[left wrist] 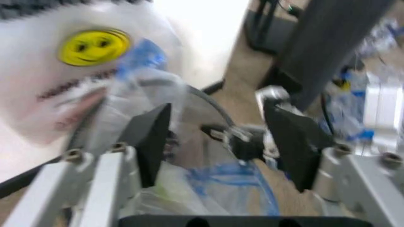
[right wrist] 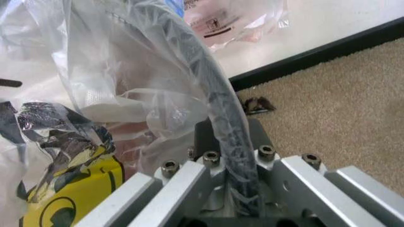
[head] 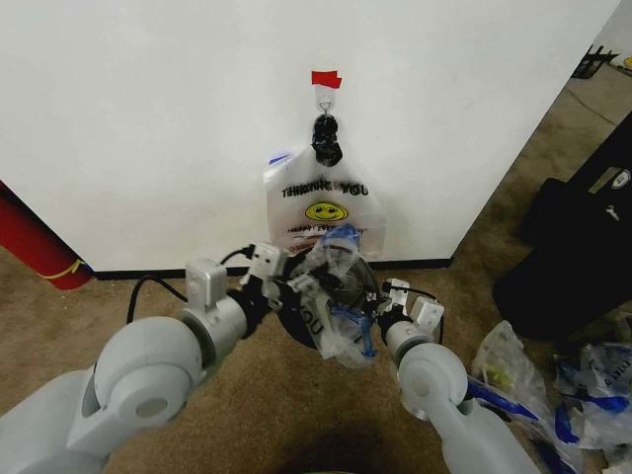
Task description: Pick up the garbage bag from the wall and place it over the trash bin.
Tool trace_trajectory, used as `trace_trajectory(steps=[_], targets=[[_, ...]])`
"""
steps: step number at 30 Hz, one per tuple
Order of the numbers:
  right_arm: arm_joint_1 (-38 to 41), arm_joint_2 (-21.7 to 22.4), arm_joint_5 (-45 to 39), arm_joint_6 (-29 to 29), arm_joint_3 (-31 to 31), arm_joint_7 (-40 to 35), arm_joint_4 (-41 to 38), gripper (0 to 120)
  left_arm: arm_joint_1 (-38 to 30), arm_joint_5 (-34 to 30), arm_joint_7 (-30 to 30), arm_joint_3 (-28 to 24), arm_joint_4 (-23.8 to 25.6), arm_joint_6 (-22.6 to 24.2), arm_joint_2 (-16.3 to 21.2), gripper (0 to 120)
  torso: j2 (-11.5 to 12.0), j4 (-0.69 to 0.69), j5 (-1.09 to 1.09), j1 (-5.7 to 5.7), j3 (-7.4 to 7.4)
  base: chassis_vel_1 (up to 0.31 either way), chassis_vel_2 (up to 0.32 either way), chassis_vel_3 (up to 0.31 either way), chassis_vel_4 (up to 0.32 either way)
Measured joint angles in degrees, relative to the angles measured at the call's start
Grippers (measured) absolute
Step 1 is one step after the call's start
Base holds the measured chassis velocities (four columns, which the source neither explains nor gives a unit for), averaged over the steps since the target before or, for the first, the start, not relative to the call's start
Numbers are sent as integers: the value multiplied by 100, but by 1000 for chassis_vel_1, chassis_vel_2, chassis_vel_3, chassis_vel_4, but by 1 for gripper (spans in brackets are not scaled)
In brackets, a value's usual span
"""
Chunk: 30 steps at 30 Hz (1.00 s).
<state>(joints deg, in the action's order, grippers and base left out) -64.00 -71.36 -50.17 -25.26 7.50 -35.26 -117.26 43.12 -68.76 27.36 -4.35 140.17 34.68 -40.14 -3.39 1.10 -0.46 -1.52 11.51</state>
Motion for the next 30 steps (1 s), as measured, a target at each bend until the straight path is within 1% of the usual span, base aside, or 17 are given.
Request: trace_trajectory(steps=[3, 4, 5, 6, 7, 8, 9, 11, 13, 16, 19, 24, 25, 29, 30], targets=[[-1, 0, 17, 0, -4, 0, -2, 0, -100, 176, -15, -193, -108, 62, -80, 69, 0, 0, 0, 0, 0, 0, 0, 0, 0], [-8, 2, 38, 0, -6, 1, -5, 0, -196, 265, -14, -334, -201, 114, -140, 76, 0, -1, -1, 0, 0, 0, 0, 0, 0], [-20, 9, 69, 0, -9, 6, -9, 0, -382, 334, 0, -568, -338, 190, -226, 83, 0, 0, -1, 0, 0, 0, 0, 0, 0], [-27, 13, 86, 0, -8, 8, -12, 0, -519, 361, 20, -740, -439, 234, -275, 83, 0, 1, 0, 0, 0, 0, 0, 0, 0], [-41, 26, 128, 0, -8, 15, -17, 0, -825, 381, 82, -1098, -636, 328, -363, 91, 0, 2, 0, 0, 1, 0, 0, 0, 0], [-47, 32, 155, 0, -6, 22, -19, 0, -1042, 380, 122, -1359, -773, 404, -414, 95, 0, 2, 1, 0, 0, 0, 0, 0, 0], [-47, 32, 155, 0, -6, 22, -19, 0, -1042, 380, 122, -1359, -773, 404, -414, 95, 0, 2, 1, 0, 0, 0, 0, 0, 0], [-50, 39, 176, 0, -3, 31, -24, 0, -1307, 382, 182, -1684, -969, 523, -482, 99, 0, 2, 0, 0, 1, 0, 0, 0, 0], [-50, 42, 191, 0, -3, 45, -34, 0, -1489, 394, 260, -1896, -1128, 661, -533, 100, 0, 1, 1, 0, 1, 0, 0, 0, 0], [-51, 44, 208, 0, -6, 68, -48, 0, -1655, 476, 333, -2083, -1329, 758, -589, 96, 0, 0, 0, 0, 1, 0, 0, 0, 0], [-52, 46, 209, 0, -6, 73, -54, 0, -1705, 569, 352, -2130, -1431, 767, -612, 94, 0, 0, 0, 0, 1, 0, 0, 0, 0], [-18, 78, 180, 0, -5, 74, -56, 0, -1711, 849, 360, -2197, -1517, 767, -535, 75, 0, 1, 0, 0, 1, 0, 0, 0, 0], [-18, 78, 180, 0, -5, 74, -56, 0, -1711, 849, 360, -2197, -1517, 767, -535, 75, 0, 1, 0, 0, 1, 0, 0, 0, 0], [23, 105, 167, 19, -28, 29, -39, 0, -1632, 873, 350, -2230, -1424, 763, -367, 56, 0, 0, 0, 0, 1, 0, 0, 0, 0], [28, 105, 168, 30, -34, 14, -21, 0, -1615, 866, 329, -2231, -1411, 761, -337, 53, 0, 0, 0, 0, 1, 0, 0, 0, 0]])
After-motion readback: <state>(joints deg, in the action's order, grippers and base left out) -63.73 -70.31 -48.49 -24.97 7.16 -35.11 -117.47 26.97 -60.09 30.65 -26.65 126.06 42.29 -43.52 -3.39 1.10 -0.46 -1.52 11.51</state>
